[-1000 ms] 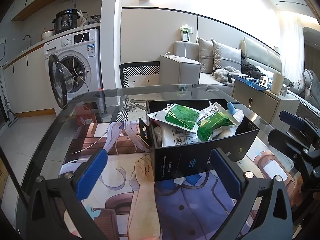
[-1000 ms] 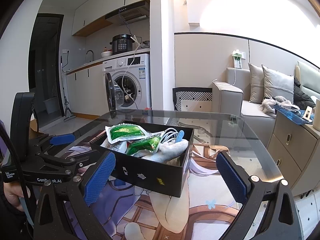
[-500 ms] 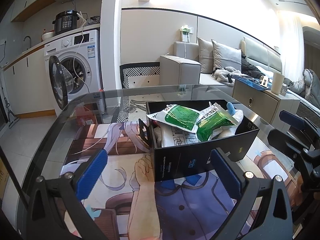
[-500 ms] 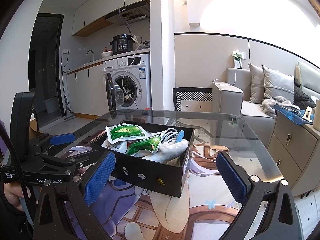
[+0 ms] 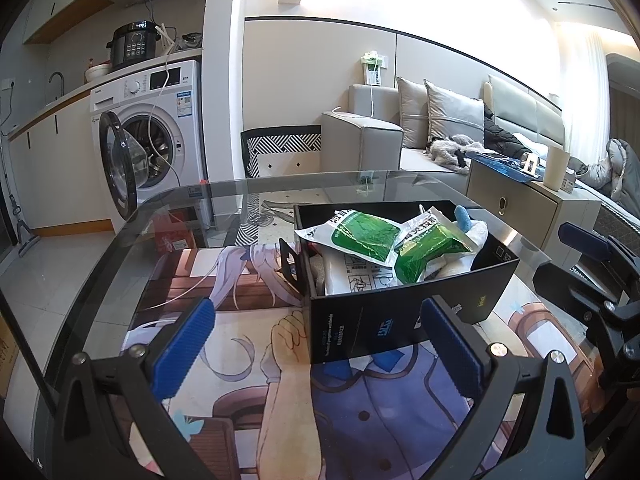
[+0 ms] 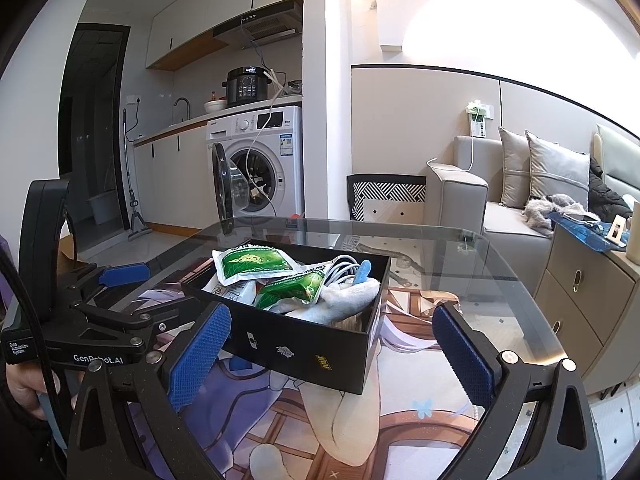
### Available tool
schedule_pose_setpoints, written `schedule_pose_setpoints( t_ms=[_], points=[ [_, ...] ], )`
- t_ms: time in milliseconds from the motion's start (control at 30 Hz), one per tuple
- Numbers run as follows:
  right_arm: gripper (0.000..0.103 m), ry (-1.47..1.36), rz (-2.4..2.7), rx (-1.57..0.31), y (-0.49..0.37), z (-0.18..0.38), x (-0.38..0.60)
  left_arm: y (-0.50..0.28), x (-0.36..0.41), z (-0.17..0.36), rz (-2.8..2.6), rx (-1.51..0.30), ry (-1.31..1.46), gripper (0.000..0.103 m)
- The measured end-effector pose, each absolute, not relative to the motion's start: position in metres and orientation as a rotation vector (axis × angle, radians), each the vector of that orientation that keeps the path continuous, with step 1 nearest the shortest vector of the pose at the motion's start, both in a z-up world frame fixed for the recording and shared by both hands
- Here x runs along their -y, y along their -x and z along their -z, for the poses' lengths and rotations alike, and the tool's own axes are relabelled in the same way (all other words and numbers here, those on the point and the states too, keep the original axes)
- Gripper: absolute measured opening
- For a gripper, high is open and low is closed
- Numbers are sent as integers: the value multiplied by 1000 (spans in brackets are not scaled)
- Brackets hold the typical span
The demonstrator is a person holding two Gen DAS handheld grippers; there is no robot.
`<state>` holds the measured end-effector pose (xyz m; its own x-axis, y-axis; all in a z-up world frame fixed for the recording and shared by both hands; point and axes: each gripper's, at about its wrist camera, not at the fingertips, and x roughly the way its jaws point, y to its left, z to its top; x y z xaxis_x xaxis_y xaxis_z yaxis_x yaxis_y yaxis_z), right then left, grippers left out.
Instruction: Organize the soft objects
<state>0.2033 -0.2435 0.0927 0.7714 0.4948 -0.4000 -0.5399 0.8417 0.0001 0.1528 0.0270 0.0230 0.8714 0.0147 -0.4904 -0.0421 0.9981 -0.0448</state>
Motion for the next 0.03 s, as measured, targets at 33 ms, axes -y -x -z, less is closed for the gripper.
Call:
schedule_pose_setpoints(
  t_ms=[33],
  points=[
    [102, 119, -562, -399, -203, -92, 243, -153, -28, -24, -36, -509, 53, 103]
  ],
)
